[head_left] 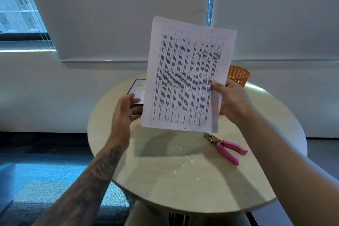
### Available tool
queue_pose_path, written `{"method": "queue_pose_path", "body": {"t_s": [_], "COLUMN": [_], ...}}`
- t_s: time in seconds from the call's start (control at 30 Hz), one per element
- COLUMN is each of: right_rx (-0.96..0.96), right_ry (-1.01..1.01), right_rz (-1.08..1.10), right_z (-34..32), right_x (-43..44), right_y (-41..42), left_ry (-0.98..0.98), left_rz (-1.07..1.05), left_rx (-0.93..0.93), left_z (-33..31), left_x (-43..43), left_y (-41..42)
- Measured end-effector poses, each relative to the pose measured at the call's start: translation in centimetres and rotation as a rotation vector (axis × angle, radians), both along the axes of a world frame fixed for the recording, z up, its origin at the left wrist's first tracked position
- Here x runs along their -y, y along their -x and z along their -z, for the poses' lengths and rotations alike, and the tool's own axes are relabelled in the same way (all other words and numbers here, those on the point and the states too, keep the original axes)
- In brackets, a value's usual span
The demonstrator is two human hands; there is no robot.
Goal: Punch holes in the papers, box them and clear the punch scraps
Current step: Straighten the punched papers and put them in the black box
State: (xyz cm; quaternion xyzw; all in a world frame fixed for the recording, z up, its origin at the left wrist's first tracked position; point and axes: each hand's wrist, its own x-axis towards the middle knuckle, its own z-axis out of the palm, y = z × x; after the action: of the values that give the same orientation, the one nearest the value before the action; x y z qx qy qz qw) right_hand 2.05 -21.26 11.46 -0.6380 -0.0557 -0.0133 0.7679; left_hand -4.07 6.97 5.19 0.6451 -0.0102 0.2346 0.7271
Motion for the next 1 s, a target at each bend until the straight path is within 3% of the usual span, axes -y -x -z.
{"method": "queue_pose_path", "body": {"t_s": [0.2, 0.33, 0.47, 0.7, 1.0], "right_rx": [0.138, 0.207, 0.194, 0.005, -0.012], "right_ry": [0.129, 0.148, 0.172, 0.202, 0.261], "right_rz": [0.042, 0.044, 0.043, 0.050, 0.019], "right_z": [0.3, 0.1, 1.2, 6.3, 6.8], "right_x": [-1.9, -2.6, -2.7, -3.0, -3.5], "right_y": [-1.0, -2.0, -2.8, -3.6, -4.5], "left_ry": [-0.093, -0.074, -0.056, -0.076, -0.079], "left_rz": [0.168, 0.087, 0.004, -0.007, 0.024], "left_rx": [-0.099, -0.100, -0.085, -0.199, -0.184], "left_z": [-6.4, -7.4, -6.1, -1.2, -0.3], "left_x": [-1.0, -0.6, 0.5, 1.8, 2.0], "left_y": [-4.5, -6.2, -6.7, -7.0, -8.2]}}
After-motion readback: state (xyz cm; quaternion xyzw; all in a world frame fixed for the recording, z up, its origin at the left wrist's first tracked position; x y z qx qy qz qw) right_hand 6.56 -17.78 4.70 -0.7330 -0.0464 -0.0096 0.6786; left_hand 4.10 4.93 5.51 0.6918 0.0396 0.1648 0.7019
